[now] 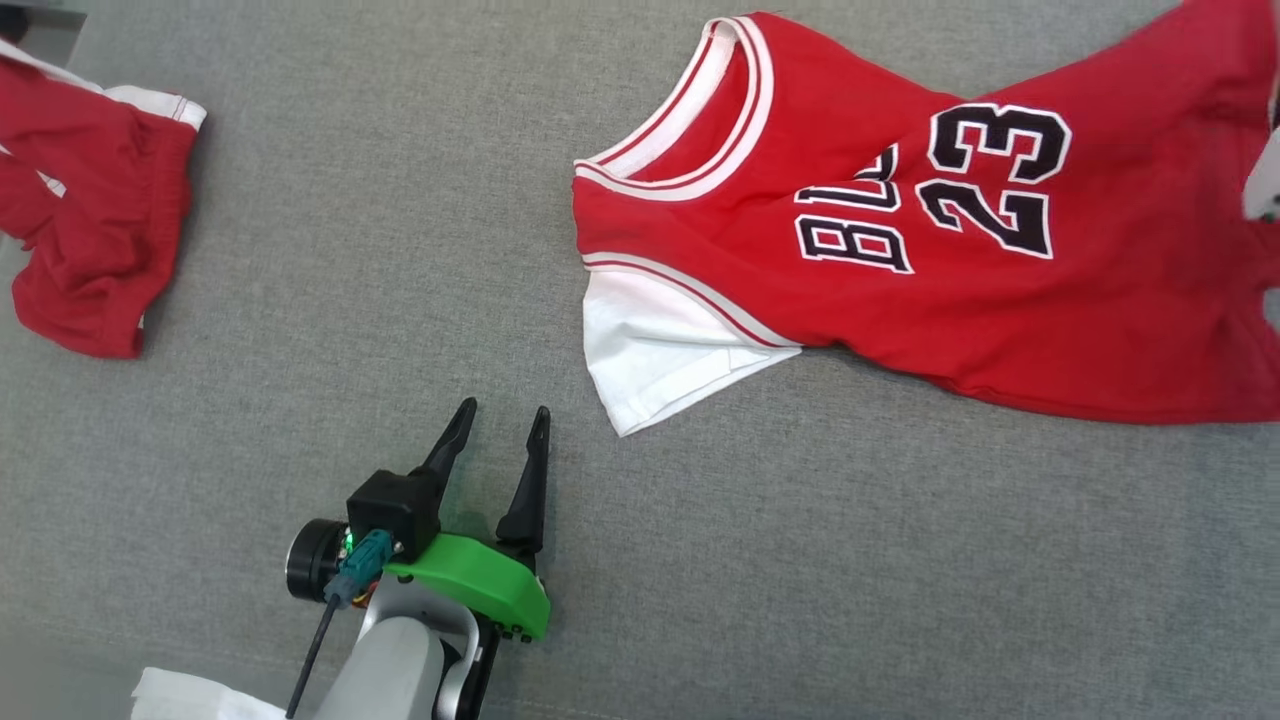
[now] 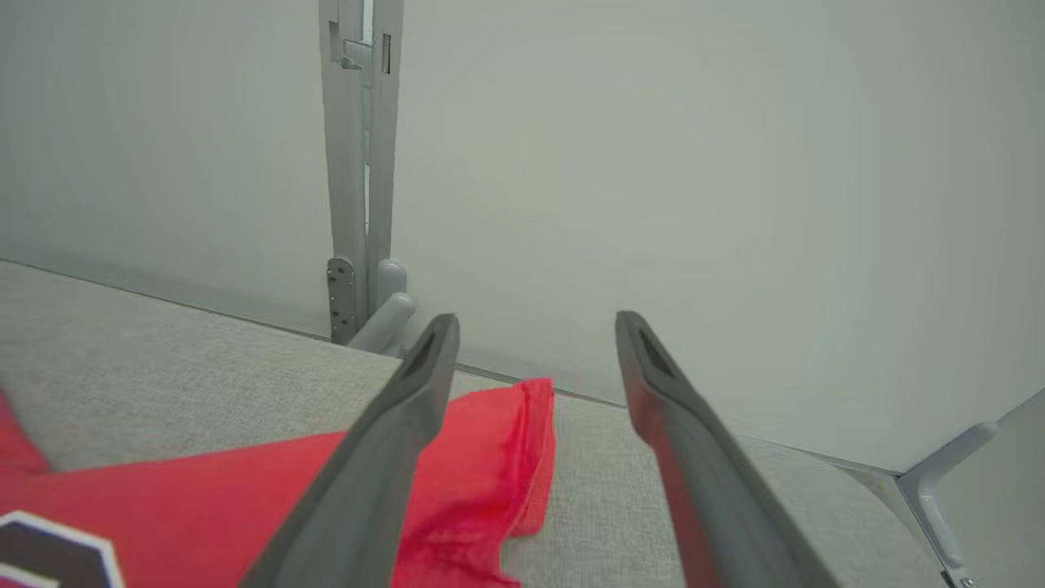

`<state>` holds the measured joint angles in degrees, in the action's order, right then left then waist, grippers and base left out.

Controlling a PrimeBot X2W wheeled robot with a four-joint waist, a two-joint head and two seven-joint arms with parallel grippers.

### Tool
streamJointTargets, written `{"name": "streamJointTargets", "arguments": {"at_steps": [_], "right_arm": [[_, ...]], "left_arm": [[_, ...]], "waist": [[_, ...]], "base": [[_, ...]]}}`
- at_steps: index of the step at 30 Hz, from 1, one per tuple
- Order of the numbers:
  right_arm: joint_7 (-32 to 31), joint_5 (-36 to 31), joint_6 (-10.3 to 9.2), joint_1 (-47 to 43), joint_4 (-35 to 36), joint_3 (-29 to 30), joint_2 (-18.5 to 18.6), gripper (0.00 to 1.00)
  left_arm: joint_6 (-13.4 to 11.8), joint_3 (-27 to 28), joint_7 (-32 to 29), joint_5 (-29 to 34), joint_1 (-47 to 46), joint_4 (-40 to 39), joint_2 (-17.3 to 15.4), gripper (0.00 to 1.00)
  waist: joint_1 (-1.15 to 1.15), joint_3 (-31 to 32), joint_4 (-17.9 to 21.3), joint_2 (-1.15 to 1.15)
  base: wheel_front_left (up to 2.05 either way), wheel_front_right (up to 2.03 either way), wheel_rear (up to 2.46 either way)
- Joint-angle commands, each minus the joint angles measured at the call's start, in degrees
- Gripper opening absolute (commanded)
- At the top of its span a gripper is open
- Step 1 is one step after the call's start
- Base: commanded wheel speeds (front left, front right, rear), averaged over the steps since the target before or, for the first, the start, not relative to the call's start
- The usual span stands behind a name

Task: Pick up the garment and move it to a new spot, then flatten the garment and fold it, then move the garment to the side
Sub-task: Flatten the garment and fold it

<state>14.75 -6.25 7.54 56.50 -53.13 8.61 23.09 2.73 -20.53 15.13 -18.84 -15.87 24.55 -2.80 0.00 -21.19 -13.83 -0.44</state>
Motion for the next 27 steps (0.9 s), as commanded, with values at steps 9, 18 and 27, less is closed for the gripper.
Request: {"name": "streamJointTargets", "arguments": {"at_steps": [9, 18, 27], "right_arm": [[0.45, 6.88, -0.1, -20.28, 14.39, 1.79, -8.42, 1.0], [0.47, 13.09, -0.09, -38.55, 25.31, -1.28, -13.83, 1.0], [0.46, 14.03, -0.1, -49.77, 30.43, -2.58, -17.46, 1.0]], "left_arm": [[0.4, 4.14, 0.03, 2.89, 3.31, 1.12, -0.21, 1.0], [0.97, 8.99, 0.03, 4.84, 8.15, 1.09, -0.21, 1.0], [2.14, 11.13, 0.02, 6.48, 13.67, -0.38, -0.17, 1.0]], "waist": [[0.0, 9.88, 8.6, 0.44], [0.0, 15.33, 13.57, 0.44], [0.0, 19.94, 16.88, 0.44]], "base": [[0.0, 0.0, 0.0], [0.0, 0.0, 0.0], [0.0, 0.0, 0.0]]}}
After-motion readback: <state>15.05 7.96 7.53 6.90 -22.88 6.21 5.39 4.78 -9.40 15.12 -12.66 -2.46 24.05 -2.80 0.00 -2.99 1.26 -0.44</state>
